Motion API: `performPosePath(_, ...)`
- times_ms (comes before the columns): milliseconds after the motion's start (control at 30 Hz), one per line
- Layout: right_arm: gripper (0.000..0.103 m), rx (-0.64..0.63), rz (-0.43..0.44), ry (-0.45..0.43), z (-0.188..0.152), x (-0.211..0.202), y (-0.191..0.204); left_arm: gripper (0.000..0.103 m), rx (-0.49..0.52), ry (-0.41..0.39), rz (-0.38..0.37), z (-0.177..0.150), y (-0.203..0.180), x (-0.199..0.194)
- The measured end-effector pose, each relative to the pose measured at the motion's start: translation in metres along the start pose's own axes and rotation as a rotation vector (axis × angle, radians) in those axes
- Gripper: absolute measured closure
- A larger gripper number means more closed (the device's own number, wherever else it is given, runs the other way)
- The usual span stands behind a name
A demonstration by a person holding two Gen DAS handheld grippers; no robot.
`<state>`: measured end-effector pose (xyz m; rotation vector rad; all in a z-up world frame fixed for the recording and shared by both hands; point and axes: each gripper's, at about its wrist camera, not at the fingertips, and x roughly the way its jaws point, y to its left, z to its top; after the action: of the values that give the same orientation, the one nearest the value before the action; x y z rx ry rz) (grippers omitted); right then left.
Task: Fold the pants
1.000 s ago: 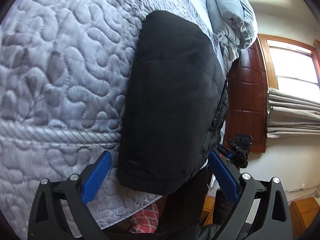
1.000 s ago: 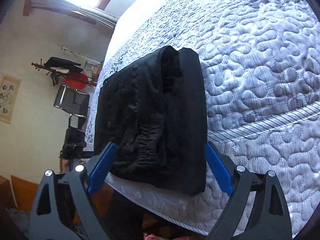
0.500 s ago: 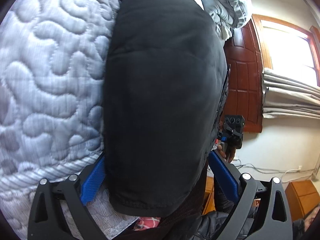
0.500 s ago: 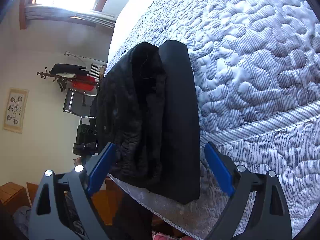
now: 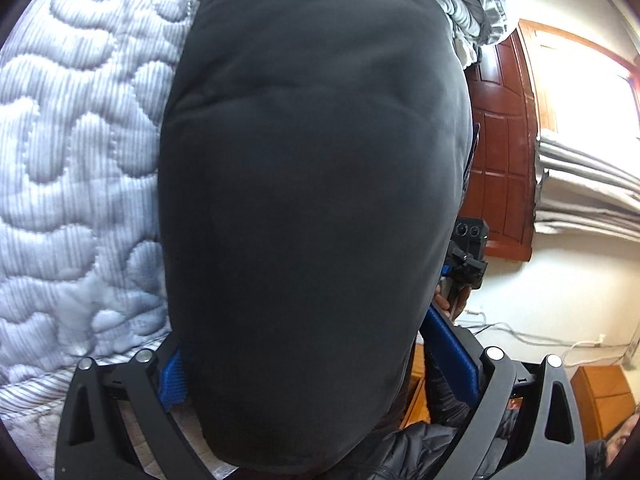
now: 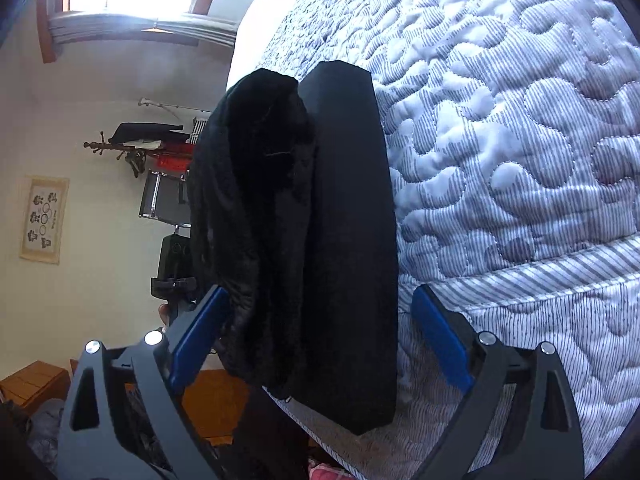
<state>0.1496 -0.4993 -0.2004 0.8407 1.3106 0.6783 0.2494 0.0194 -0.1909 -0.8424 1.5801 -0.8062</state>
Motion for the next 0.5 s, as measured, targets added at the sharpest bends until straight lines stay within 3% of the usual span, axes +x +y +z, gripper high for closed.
performPosePath(200,0.008,0.003,0.06,0.045,0.003,0.01,-0.008,0.004,-0.043,-0.011,-0.023,0.0,0.005,0.009)
performPosePath(500,0.006,-0.042,0.037,0.065,0.004,0.022,0.0,0.004,-0.087,-0.011,-0.031,0.005,0.008,0.018)
